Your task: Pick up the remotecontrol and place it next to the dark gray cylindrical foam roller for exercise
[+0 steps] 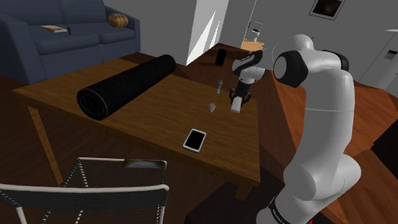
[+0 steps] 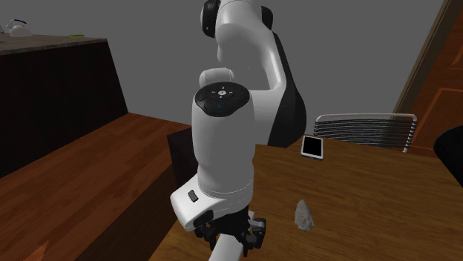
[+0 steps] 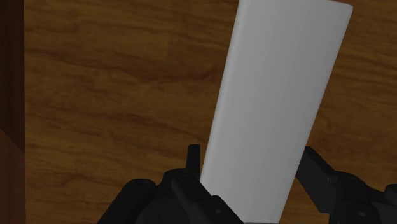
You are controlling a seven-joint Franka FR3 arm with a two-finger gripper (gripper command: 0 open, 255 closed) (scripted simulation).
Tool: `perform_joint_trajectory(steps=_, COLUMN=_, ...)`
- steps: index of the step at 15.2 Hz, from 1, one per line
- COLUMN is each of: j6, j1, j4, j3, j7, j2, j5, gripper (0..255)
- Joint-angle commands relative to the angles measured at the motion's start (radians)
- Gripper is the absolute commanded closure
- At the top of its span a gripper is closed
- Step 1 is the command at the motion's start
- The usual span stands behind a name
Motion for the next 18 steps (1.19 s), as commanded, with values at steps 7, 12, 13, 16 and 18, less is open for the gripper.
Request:
perform_joint_trajectory(steps=7, j6=-0.01, j1=0.001, j4=0.004, j3=-0.001, j7=0.002, j2=-0.006, j5=-0.003, gripper=255)
perform_joint_trajectory(steps=12, j6=-0.064, j1=0.004, j4=0.032, j3=-0.007, j7=0.01, j2=-0.034, j5=-0.014, gripper=255)
perform_joint_trajectory(steps=13, j6=-0.075, j1=0.004, j4=0.038, j3=-0.009, j7=0.011, j2=-0.039, j5=-0.017, gripper=255)
perform_joint_trajectory(steps=16, j6=-0.109, j1=0.005, j4=0.058, j3=-0.012, j7=0.016, j2=-0.053, j5=-0.023, gripper=255)
perform_joint_trajectory(steps=18, j6=-0.132, j1=0.006, j4=0.073, j3=-0.013, j7=0.019, j2=-0.062, j5=-0.027, gripper=255)
